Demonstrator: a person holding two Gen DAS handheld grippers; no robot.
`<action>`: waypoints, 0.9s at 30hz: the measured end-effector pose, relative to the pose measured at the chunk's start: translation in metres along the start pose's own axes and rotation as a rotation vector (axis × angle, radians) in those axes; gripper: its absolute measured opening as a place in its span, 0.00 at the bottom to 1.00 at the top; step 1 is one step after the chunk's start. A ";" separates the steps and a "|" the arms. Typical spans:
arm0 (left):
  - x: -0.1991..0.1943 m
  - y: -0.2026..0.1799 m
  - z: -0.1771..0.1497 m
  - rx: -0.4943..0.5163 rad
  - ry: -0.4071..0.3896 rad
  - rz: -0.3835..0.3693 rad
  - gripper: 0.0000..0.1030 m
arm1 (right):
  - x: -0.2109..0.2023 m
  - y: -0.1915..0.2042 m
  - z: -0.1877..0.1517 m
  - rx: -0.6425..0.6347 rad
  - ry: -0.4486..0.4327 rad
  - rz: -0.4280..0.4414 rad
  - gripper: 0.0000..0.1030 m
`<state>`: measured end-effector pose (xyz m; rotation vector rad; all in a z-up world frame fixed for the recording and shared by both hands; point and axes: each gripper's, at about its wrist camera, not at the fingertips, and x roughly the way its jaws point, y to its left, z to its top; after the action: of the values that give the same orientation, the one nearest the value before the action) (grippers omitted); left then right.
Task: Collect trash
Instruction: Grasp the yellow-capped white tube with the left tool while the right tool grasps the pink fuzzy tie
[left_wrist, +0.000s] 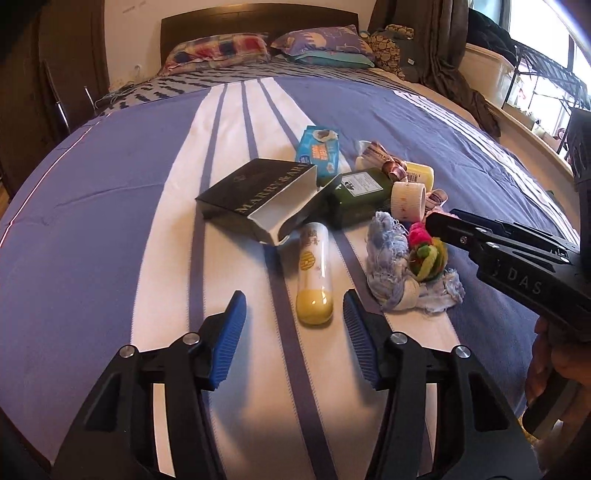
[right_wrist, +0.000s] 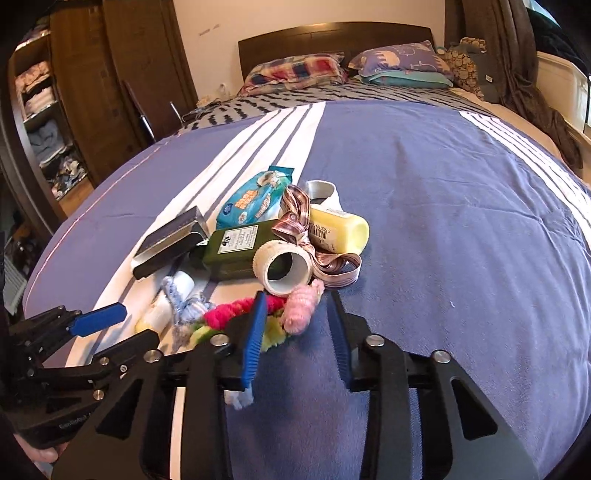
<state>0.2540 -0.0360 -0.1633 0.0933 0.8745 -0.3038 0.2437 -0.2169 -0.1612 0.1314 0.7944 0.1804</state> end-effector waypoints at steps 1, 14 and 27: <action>0.003 -0.001 0.001 0.005 0.006 -0.007 0.40 | 0.002 -0.001 0.001 0.002 0.004 0.001 0.21; -0.018 -0.005 0.010 0.031 -0.047 0.025 0.19 | -0.024 0.000 0.014 0.001 -0.072 -0.018 0.13; -0.108 -0.026 -0.021 0.043 -0.143 0.026 0.19 | -0.106 0.011 -0.004 -0.037 -0.139 -0.033 0.13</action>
<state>0.1658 -0.0327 -0.0932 0.1214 0.7241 -0.3014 0.1671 -0.2278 -0.0886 0.0949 0.6543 0.1526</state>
